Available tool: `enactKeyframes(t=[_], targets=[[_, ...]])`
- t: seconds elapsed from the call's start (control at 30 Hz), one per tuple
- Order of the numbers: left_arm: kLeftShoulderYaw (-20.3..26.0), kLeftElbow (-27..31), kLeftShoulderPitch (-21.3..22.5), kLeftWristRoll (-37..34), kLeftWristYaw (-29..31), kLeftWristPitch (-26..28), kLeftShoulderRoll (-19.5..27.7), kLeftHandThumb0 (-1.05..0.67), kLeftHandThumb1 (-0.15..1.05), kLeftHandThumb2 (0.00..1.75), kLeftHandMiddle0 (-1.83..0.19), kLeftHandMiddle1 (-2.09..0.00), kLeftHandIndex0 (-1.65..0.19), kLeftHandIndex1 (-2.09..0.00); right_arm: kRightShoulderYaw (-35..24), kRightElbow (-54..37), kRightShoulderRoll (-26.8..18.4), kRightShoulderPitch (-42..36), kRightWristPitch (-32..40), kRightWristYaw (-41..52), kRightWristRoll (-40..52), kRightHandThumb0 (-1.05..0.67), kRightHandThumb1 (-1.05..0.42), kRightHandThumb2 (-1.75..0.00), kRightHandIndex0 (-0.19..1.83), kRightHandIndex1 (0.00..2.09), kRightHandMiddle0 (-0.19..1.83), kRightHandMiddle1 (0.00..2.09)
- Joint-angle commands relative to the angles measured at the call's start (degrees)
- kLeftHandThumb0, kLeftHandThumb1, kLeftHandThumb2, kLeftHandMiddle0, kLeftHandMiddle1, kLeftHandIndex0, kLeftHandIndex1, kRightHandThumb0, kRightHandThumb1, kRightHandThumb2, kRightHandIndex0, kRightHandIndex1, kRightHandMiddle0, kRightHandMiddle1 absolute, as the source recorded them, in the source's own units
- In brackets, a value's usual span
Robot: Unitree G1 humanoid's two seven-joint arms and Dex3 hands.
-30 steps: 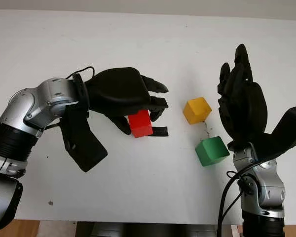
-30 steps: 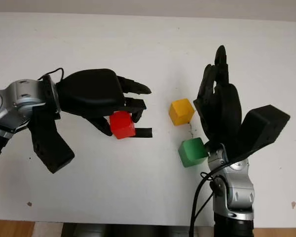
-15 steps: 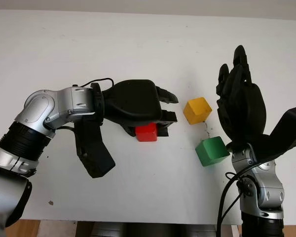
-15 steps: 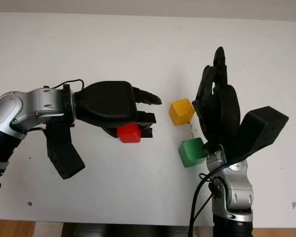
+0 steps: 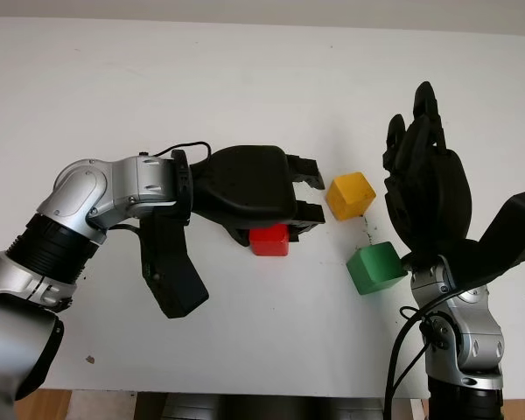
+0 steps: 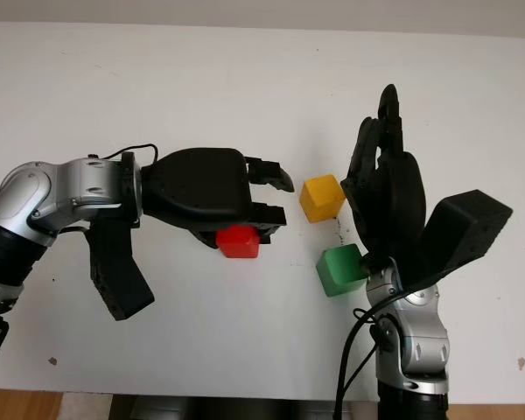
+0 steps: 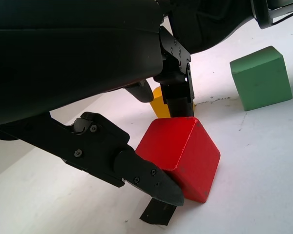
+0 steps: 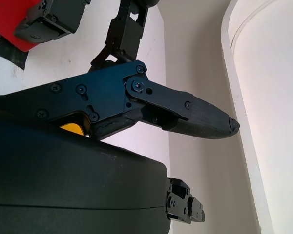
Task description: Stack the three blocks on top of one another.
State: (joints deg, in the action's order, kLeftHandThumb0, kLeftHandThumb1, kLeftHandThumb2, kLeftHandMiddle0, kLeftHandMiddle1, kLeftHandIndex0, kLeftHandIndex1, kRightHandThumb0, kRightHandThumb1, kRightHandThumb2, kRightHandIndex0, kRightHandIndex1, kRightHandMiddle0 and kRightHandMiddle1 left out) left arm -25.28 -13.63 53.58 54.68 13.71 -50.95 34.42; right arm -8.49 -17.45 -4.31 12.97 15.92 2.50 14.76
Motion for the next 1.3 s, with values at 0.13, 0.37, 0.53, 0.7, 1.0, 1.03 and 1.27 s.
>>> enactKeyframes(t=[0.13, 0.37, 0.53, 0.7, 1.0, 1.03, 1.27], targets=[[-0.66, 0.34, 1.11, 0.95, -0.58, 0.38, 0.07, -0.35, 0.94, 0.06, 0.08, -0.96, -0.44, -1.61, -0.46, -1.13, 0.18, -0.84, -0.28, -0.34, 0.36, -0.71, -1.05, -0.72, -0.19, 0.00, -0.19, 0.00], [-0.70, 0.46, 1.15, 2.29, -2.01, 0.64, 0.00, -0.34, 0.93, 0.05, 0.07, -0.98, -0.46, -1.63, -0.33, -1.24, 0.11, -0.88, -0.29, -0.46, 0.43, -0.71, -1.05, -0.72, -0.19, 0.00, -0.19, 0.00], [-1.09, 0.70, 1.36, 3.31, -2.14, 0.91, 0.17, -0.35, 0.93, 0.05, 0.08, -0.97, -0.45, -1.68, -0.33, -1.28, 0.10, -0.96, -0.42, -0.39, 0.49, -0.71, -1.05, -0.72, -0.19, 0.00, -0.19, 0.00], [-1.25, 0.38, 1.27, 3.22, -2.24, 1.05, 0.22, -0.34, 0.92, 0.05, 0.06, -0.94, -0.46, -1.65, -0.42, -1.11, 0.01, -1.04, -0.35, 0.08, 0.94, -0.71, -1.05, -0.72, -0.19, 0.00, -0.19, 0.00], [-1.47, 0.45, 1.25, 4.56, -3.57, 1.20, 0.31, -0.35, 0.92, 0.05, 0.04, -0.85, -0.47, -1.65, -0.37, -1.25, 0.09, -0.99, -0.14, -0.25, 0.73, -0.70, -1.05, -0.73, -0.19, 0.00, -0.19, 0.00], [-1.52, 0.40, 1.26, 4.73, -3.77, 1.21, 0.32, -0.35, 0.92, 0.05, 0.04, -0.85, -0.47, -1.66, -0.33, -1.20, 0.02, -0.94, -0.21, -0.26, 0.62, -0.70, -1.05, -0.73, -0.19, 0.00, -0.19, 0.00], [-1.60, 0.46, 0.93, 5.07, -4.06, 1.73, 0.35, -0.37, 0.93, 0.06, 0.05, -0.64, -0.32, -1.42, -0.39, -0.98, -0.04, -0.79, -0.45, -0.03, 0.82, -0.71, -1.05, -0.73, -0.19, 0.00, -0.19, 0.00]])
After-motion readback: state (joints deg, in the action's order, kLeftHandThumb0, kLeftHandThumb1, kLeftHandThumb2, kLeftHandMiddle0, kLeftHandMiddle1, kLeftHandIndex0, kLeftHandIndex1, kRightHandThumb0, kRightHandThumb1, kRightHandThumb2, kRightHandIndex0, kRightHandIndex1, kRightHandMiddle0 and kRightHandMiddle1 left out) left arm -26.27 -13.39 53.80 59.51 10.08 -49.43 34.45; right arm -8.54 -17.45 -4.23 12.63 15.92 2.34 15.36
